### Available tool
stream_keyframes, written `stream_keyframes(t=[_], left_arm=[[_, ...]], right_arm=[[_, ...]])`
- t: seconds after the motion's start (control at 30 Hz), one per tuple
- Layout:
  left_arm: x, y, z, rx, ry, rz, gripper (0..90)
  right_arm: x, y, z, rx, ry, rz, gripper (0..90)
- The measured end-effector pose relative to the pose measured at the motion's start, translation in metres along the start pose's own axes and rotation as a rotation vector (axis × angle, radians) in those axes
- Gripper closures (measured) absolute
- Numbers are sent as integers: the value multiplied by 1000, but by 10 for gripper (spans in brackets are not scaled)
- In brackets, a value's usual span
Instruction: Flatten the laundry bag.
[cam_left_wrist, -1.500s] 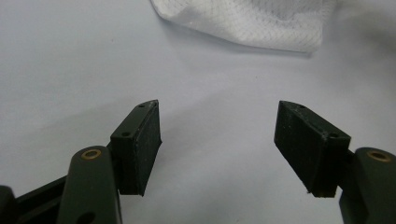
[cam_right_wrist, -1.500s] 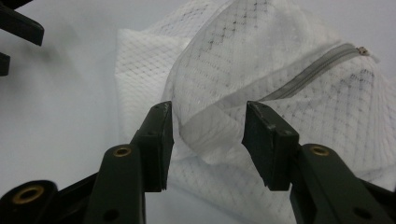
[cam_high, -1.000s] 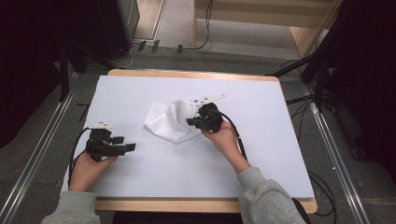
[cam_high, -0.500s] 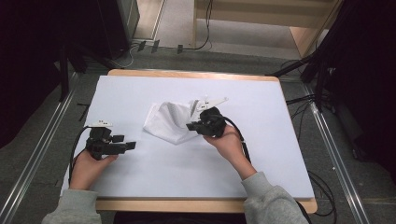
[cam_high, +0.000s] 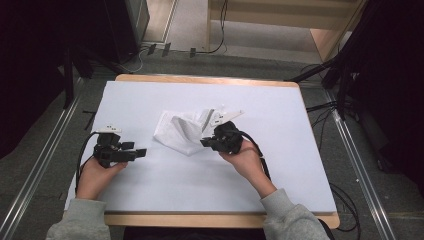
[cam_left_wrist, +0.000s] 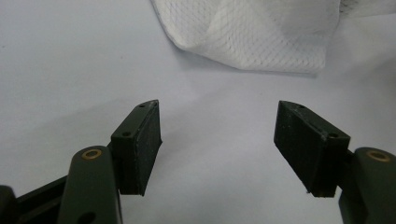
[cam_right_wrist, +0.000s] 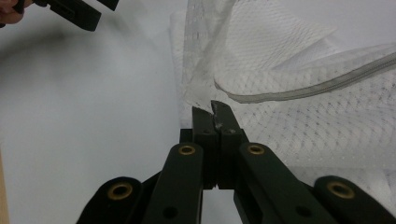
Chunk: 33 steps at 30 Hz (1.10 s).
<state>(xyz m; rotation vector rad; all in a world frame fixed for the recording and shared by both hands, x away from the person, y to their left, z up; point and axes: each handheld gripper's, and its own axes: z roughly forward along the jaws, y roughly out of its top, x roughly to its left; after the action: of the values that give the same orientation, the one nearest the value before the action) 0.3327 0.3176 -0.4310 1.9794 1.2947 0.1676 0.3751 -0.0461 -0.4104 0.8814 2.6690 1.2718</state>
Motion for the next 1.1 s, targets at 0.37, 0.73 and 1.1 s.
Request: stream_keyframes(t=[0.37,0.73,1.1], left_arm=[[2,4,1,-9,1,0,328],[3,9,3,-20,-12,-5,329],[1,17,10,-14,-23,14,331]], right_arm=[[12,-16,-9,25,11,-8,900],[21,-34,-12,54,36,7,900],[39,-52,-9,93,71,9,900]])
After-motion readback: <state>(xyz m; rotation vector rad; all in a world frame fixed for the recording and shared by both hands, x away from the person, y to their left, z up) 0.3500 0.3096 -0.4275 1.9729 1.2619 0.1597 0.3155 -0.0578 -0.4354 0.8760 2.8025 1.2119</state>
